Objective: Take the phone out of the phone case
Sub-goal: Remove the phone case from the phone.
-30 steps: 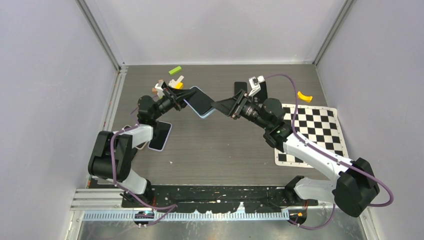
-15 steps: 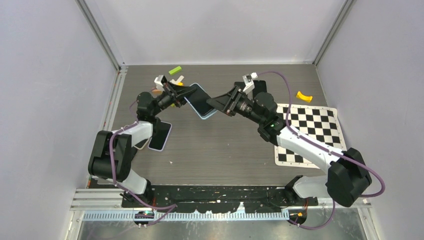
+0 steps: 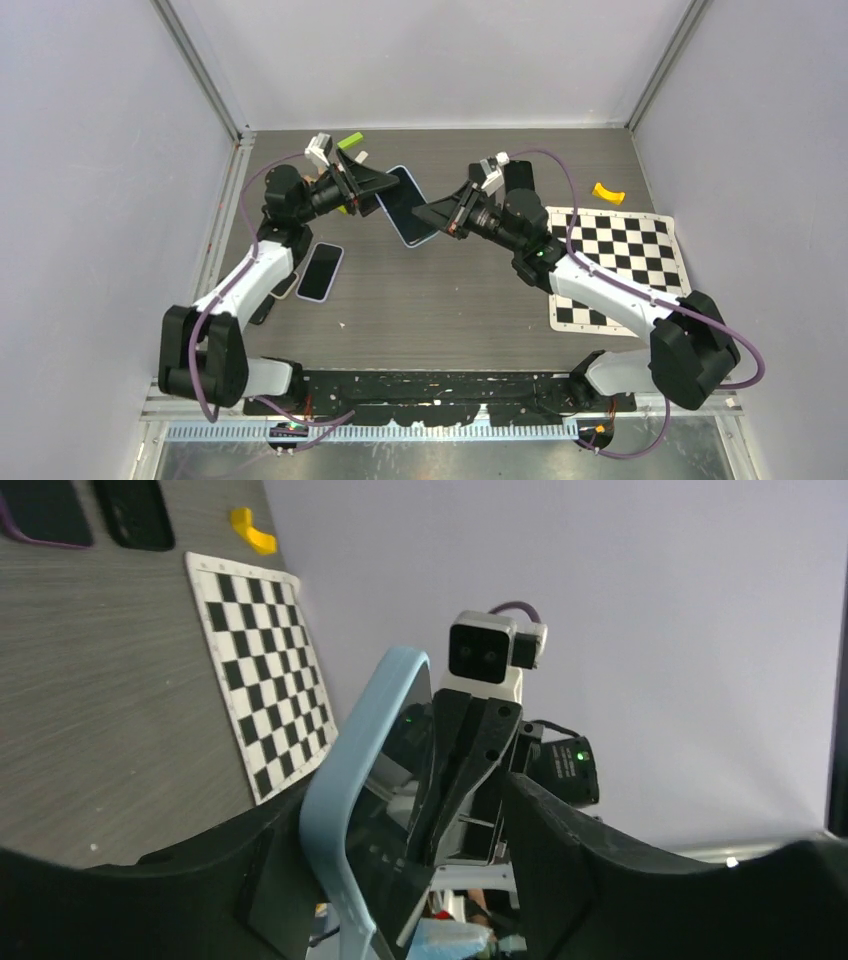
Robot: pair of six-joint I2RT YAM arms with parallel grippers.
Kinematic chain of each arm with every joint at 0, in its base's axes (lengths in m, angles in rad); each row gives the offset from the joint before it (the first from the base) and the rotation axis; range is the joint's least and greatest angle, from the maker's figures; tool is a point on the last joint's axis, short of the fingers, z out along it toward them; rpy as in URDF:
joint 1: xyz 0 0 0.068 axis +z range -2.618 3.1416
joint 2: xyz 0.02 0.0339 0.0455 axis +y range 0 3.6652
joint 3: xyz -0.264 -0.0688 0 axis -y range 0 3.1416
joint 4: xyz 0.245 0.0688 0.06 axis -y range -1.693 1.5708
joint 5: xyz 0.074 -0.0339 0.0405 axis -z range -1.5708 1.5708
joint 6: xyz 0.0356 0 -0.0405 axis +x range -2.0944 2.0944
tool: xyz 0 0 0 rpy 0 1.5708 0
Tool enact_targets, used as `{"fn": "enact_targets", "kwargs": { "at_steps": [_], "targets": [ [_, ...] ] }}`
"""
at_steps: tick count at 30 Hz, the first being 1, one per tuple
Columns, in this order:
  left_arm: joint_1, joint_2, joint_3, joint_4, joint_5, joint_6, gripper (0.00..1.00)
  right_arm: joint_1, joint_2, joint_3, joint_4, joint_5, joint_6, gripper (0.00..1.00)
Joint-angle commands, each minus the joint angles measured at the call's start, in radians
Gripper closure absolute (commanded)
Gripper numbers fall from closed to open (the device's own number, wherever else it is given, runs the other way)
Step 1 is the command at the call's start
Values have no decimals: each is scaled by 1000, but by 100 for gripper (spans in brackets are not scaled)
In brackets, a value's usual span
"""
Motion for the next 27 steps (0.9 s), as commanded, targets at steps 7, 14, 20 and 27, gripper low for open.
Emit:
{"fn": "enact_targets", "kwargs": {
  "at_steps": [7,14,20,27],
  "targets": [
    [16,-218,-21,-402,-237,395,14,-25,-110,-36,130,143,74,99],
    [-25,-208,-92,-298,-166,361,29,-42,-83,-78,271,167,220,99],
    [-84,-202,-101,-223,-129,372,28,-48,-33,-86,388,133,330,99],
    [-99,-203,-117,-186,-119,379,23,-52,-1,-89,459,110,382,99]
  ]
}}
